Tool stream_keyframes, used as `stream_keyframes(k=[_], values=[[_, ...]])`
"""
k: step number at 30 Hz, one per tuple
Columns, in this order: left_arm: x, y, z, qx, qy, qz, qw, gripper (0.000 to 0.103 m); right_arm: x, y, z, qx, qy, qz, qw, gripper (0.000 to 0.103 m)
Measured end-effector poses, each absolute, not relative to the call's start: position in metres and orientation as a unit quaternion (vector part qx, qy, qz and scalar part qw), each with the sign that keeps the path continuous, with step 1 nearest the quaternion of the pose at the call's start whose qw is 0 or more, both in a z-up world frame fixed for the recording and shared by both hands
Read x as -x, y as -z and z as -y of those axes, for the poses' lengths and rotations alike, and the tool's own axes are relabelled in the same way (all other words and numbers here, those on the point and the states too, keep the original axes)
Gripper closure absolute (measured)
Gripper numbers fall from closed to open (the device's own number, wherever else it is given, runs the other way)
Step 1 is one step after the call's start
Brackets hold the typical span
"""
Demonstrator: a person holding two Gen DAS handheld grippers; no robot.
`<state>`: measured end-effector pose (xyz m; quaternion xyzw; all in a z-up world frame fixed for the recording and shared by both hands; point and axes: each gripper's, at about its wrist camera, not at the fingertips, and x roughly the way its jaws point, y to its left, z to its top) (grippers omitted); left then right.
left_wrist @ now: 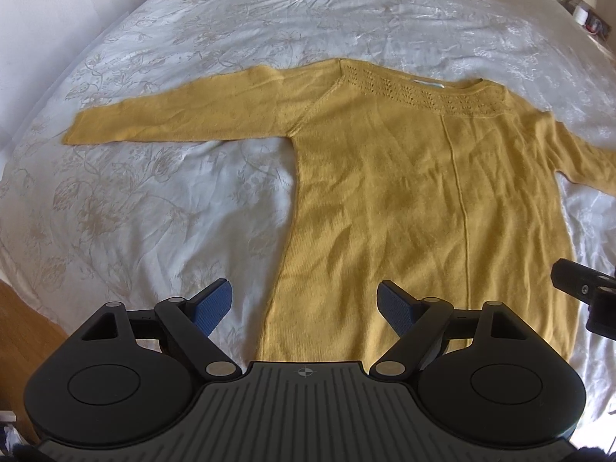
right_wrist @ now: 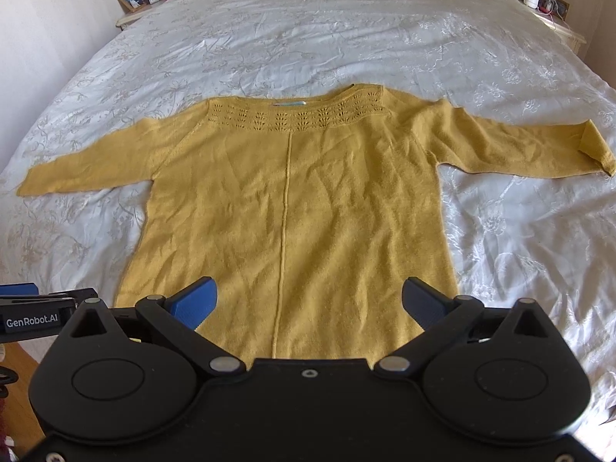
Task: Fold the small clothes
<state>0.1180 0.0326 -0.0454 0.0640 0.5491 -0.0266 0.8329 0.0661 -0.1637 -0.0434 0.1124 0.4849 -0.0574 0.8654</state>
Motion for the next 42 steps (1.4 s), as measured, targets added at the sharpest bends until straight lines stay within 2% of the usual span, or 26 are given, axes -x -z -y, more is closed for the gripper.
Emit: stream_keyframes(k=[5,9,14,20,26,27,29,30,31,39,42], values=[[-0.150,0.043,-0.030,-0.061,0.046,-0.535,0.841,0.022,-0.079,0.031,0.175,-0.137,0.073,-0.436,0.886,0.002],[-0.173,0.038,-0.018,-0.078,0.079,-0.509,0.853,0.031,-0.082,0.008,0.192,-0.161,0.114,-0.355,0.914,0.002],[-0.198,0.031,0.007,-0.094,0.124,-0.476,0.866,0.031,-0.081,-0.011,0.223,-0.178,0.187,-0.291,0.921,0.001],[-0.209,0.027,0.042,-0.094,0.142,-0.459,0.872,0.032,-0.096,0.008,0.282,-0.148,0.249,-0.339,0.895,0.001],[-0.200,0.036,0.072,-0.069,0.114,-0.493,0.860,0.032,-0.105,0.045,0.359,-0.096,0.261,-0.388,0.879,0.002],[-0.198,0.038,0.077,-0.060,0.104,-0.503,0.856,0.032,-0.106,0.051,0.373,-0.081,0.267,-0.396,0.875,0.006],[-0.193,0.042,0.086,-0.053,0.090,-0.515,0.851,0.032,-0.111,0.064,0.401,-0.047,0.281,-0.415,0.864,0.022],[-0.191,0.045,0.093,-0.054,0.083,-0.521,0.848,0.032,-0.113,0.069,0.415,-0.036,0.281,-0.419,0.863,0.035],[-0.188,0.047,0.098,-0.054,0.078,-0.525,0.846,0.032,-0.115,0.074,0.432,-0.026,0.278,-0.424,0.862,0.039],[-0.178,0.061,0.140,-0.044,0.049,-0.552,0.831,0.032,-0.137,0.111,0.505,0.084,0.262,-0.440,0.855,0.040],[-0.178,0.061,0.151,-0.052,0.045,-0.552,0.831,0.032,-0.146,0.128,0.513,0.116,0.238,-0.457,0.849,0.044]])
